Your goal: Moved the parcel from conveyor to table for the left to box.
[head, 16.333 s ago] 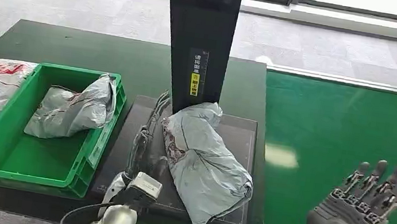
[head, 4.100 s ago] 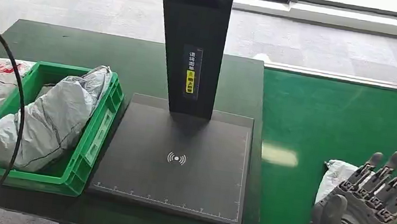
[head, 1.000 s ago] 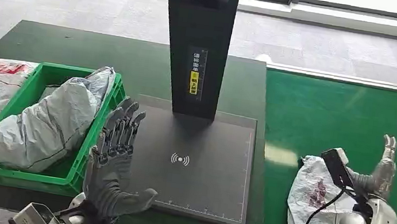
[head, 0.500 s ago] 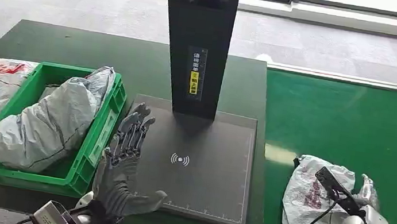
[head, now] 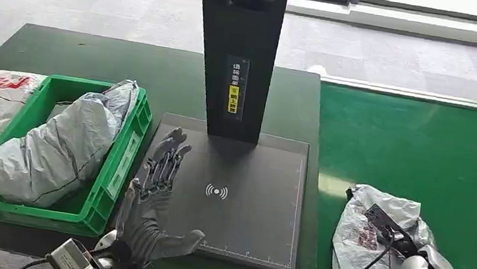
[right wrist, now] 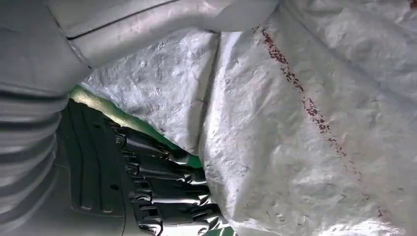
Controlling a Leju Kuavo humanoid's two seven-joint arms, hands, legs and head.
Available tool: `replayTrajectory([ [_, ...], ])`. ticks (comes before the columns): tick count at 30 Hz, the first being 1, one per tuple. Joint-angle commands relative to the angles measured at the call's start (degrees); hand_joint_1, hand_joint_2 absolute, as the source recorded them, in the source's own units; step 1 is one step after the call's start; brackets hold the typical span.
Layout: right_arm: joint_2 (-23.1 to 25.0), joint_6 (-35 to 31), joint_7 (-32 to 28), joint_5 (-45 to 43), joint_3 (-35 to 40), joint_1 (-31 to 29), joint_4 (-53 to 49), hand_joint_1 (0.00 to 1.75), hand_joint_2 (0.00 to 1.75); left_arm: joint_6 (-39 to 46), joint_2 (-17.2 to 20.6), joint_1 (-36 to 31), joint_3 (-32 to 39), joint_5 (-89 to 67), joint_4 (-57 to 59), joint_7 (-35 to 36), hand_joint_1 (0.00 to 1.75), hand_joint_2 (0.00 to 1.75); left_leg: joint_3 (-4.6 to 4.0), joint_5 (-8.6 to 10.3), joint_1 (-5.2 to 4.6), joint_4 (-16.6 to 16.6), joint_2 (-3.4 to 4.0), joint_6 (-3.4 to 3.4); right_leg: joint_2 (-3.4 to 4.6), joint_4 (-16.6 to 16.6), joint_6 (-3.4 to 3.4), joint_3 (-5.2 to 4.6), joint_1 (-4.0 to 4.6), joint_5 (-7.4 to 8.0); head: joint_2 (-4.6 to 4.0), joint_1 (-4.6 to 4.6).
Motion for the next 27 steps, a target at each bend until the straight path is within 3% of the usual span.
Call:
replayTrajectory([
  [1, 1.9, 0.6, -0.2, -0.1, 2.0, -2.3, 5.6, 0.0, 1.75, -0.2, 0.2, -1.5, 1.2, -0.2, 3.4, 0.2, 0.0, 1.75, 0.04, 0.06, 0.05, -0.1, 0.09, -0.07, 0.11, -0.2, 0.0, 0.03, 0.04, 0.11, 0.0, 0.0],
  [2, 2.0, 0.6, -0.6, -0.3, 2.0, -1.9, 5.8, 0.0, 1.75, -0.3, 0.1, -1.8, 1.1, -0.3, 3.7, 0.2, 0.0, 1.75, 0.03, 0.04, 0.04, -0.1, 0.07, -0.05, 0.09, -0.1, 0.0, 0.03, 0.04, 0.09, 0.0, 0.0],
  [3, 2.4, 0.9, -1.9, -1.1, 1.8, -1.4, 5.8, 0.45, 1.75, -0.4, 0.2, -2.2, 0.9, -0.5, 4.0, 0.2, 0.0, 1.75, 0.04, 0.06, 0.04, -0.1, 0.08, -0.06, 0.1, -0.2, 0.01, 0.04, 0.04, 0.11, 0.0, 0.0],
  [4, 2.8, 1.2, -3.3, -1.8, 1.6, -0.5, 5.8, 1.75, 1.75, -0.5, 0.2, -2.6, 0.8, -0.6, 4.4, 0.2, 0.0, 1.75, 0.06, 0.05, 0.06, -0.1, 0.03, -0.04, 0.05, -0.1, 0.01, 0.09, 0.05, 0.09, 0.0, 0.0],
  [12, 4.5, -0.6, -5.0, -2.7, 2.0, 0.1, 4.6, 1.75, 1.75, -0.1, 0.4, -2.9, 0.3, -1.0, 5.0, 0.2, 0.0, 1.75, 0.06, 0.14, 0.1, -0.2, -0.05, -0.09, -0.03, -0.3, 0.04, 0.13, 0.08, 0.17, 0.0, 0.0],
  [16, 5.0, -1.2, -5.6, -3.2, 1.9, -0.4, 3.9, 1.75, 1.75, 0.0, 0.5, -2.5, 0.1, -1.0, 5.0, 0.2, 0.0, 1.75, 0.18, 0.1, 0.07, -0.2, 0.43, -0.04, 0.41, -0.2, 0.08, 0.05, 0.06, 0.26, 0.0, 0.0],
  [17, 5.2, -1.5, -6.6, -3.9, 1.6, -0.2, 3.5, 1.43, 1.75, 0.1, 0.6, -2.2, 0.0, -0.9, 4.8, 0.2, 0.0, 1.75, 0.18, 0.12, 0.09, -0.2, 0.4, -0.04, 0.38, -0.2, 0.08, 0.06, 0.08, 0.27, 0.0, 0.0],
  [18, 5.3, -1.5, -6.9, -4.3, 1.4, -0.2, 3.2, 1.43, 1.75, 0.2, 0.6, -2.1, -0.2, -1.0, 4.6, 0.2, 0.0, 1.75, 0.18, 0.14, 0.11, -0.2, 0.43, -0.06, 0.4, -0.3, 0.08, 0.07, 0.1, 0.31, 0.0, 0.0],
  [19, 5.5, -1.0, -7.4, -4.8, 1.3, -0.2, 3.0, 1.75, 1.75, 0.3, 0.7, -2.0, -0.3, -1.0, 4.4, 0.2, 0.0, 1.75, 0.19, 0.16, 0.11, -0.3, 0.41, -0.06, 0.38, -0.3, 0.08, 0.06, 0.11, 0.32, 0.0, 0.0],
  [27, 7.3, -1.4, -9.3, -5.1, 4.0, -2.4, 2.5, 1.75, 1.75, 1.2, 0.8, -1.2, -0.5, -1.6, 3.5, 0.2, 0.0, 1.75, 0.29, 0.0, 0.1, 0.0, 0.55, 0.02, 0.5, -0.1, 0.11, 0.16, 0.11, 0.19, 0.0, 0.0],
])
